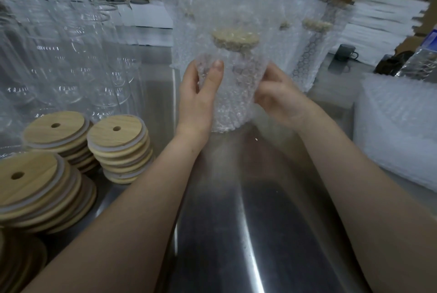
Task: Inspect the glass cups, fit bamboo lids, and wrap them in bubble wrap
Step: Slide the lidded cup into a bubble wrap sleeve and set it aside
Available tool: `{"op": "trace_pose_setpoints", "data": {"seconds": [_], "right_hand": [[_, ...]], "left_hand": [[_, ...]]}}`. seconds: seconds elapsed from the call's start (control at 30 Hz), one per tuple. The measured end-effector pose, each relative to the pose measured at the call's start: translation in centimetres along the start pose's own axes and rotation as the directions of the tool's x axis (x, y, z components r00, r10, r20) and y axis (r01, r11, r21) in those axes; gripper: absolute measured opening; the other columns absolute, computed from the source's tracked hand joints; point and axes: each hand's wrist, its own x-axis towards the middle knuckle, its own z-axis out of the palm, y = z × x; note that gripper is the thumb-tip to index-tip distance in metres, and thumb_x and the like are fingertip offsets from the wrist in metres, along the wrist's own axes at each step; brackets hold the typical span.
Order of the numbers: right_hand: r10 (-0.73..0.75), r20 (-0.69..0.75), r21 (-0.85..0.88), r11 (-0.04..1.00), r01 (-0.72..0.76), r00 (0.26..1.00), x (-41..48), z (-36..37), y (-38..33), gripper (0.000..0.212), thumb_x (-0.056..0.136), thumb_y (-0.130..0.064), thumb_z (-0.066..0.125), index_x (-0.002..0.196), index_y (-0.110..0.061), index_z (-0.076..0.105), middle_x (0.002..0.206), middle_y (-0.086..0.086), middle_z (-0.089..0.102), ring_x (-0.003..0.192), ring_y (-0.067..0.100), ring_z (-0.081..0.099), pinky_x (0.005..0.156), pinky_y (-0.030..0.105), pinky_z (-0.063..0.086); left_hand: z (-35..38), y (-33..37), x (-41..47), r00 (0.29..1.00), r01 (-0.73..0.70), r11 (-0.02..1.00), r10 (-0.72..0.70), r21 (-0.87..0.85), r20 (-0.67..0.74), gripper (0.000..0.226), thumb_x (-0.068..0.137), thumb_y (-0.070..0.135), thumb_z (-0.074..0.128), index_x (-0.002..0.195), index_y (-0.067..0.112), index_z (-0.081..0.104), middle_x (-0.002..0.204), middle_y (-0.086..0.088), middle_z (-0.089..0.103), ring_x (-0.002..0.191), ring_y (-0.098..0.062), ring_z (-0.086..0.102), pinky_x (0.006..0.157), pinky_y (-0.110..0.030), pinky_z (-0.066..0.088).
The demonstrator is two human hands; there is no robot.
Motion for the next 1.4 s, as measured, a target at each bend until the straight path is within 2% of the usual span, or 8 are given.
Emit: {"op": "trace_pose_setpoints", "data": {"seconds": [0.1,0.23,0.47,0.57,0.63,0.77,1.13,1.4], "right_hand": [[-0.051,0.008,0.184,0.982,0.049,0.999,0.0,0.0,-1.2,0.047,0.085,-0.001,0.041,0.127,-0.021,0.053,0.107,-0.004,0.065,0.096,0.014,0.058,0.078,0.03,0.043],[-0.09,-0.092,0.188,0.977,0.106,0.992,0.2,-0.1,-1.9,0.051,0.095,-0.027,0.054,0.144,-0.019,0.047,0.129,-0.001,0.061,0.113,0.018,0.058,0.095,0.038,0.045],[-0.206,-0.252,0.122,0.962,0.243,0.945,0.1,0.5,-2.4,0.035,0.096,-0.014,0.061,0.13,-0.003,0.06,0.107,0.003,0.067,0.088,0.013,0.062,0.076,0.029,0.049],[-0.22,-0.317,0.118,0.956,0.268,0.923,0.1,0.3,-2.5,0.017,0.093,-0.012,0.065,0.108,-0.006,0.069,0.082,-0.004,0.068,0.064,0.008,0.057,0.063,0.024,0.046],[-0.245,-0.334,0.109,0.949,0.295,0.91,0.0,0.3,-2.6,0.005,0.092,-0.01,0.065,0.093,-0.014,0.069,0.071,-0.007,0.066,0.056,0.008,0.054,0.057,0.023,0.043],[-0.302,-0.35,0.083,0.933,0.35,0.887,-0.1,0.2,-2.8,0.012,0.093,-0.004,0.062,0.088,-0.015,0.062,0.065,-0.005,0.063,0.053,0.013,0.053,0.053,0.026,0.043],[-0.274,-0.374,0.132,0.93,0.344,0.886,-0.2,0.7,-2.8,0.032,0.093,0.005,0.053,0.097,-0.021,0.071,0.07,-0.004,0.059,0.052,0.007,0.05,0.05,0.023,0.044],[-0.161,-0.351,0.288,0.919,0.27,0.923,0.0,0.8,-2.0,0.044,0.089,0.012,0.049,0.067,-0.02,0.069,0.067,-0.001,0.06,0.052,0.009,0.047,0.048,0.021,0.038]], "left_hand": [[0.5,1.1,0.0,0.998,-0.023,0.998,0.019,-0.059,-0.06,0.066,0.084,0.033,0.059,0.138,-0.001,0.047,0.14,-0.017,0.053,0.134,-0.027,0.048,0.114,-0.046,0.037],[0.9,2.0,0.5,0.995,-0.079,0.994,0.074,-0.075,-0.064,0.062,0.084,0.026,0.062,0.138,0.0,0.048,0.141,-0.016,0.053,0.134,-0.026,0.048,0.113,-0.046,0.038],[0.8,3.0,1.6,0.99,-0.116,0.991,0.11,-0.062,-0.091,0.044,0.081,0.019,0.068,0.121,0.003,0.066,0.124,-0.019,0.065,0.119,-0.033,0.059,0.106,-0.047,0.045],[0.7,3.3,1.9,0.987,-0.119,0.992,0.115,-0.035,-0.109,0.026,0.085,0.014,0.071,0.11,0.009,0.07,0.12,-0.013,0.066,0.109,-0.023,0.062,0.099,-0.033,0.051],[0.7,3.3,2.1,0.985,-0.135,0.99,0.131,-0.03,-0.115,0.009,0.086,0.01,0.071,0.094,0.014,0.072,0.1,-0.003,0.07,0.088,-0.01,0.062,0.08,-0.021,0.051],[0.7,3.8,2.5,0.975,-0.145,0.989,0.138,-0.028,-0.176,0.019,0.086,0.007,0.069,0.074,0.021,0.066,0.071,0.012,0.064,0.071,-0.003,0.056,0.067,-0.017,0.043],[-0.5,3.4,3.0,0.978,-0.175,0.984,0.169,-0.043,-0.125,0.028,0.094,-0.002,0.057,0.097,0.023,0.067,0.083,0.001,0.059,0.079,-0.015,0.052,0.068,-0.025,0.045],[-0.8,2.1,3.0,0.994,-0.042,0.974,0.018,-0.224,-0.109,0.037,0.09,-0.011,0.051,0.073,0.019,0.065,0.076,0.001,0.06,0.066,-0.011,0.046,0.059,-0.022,0.035]]}}
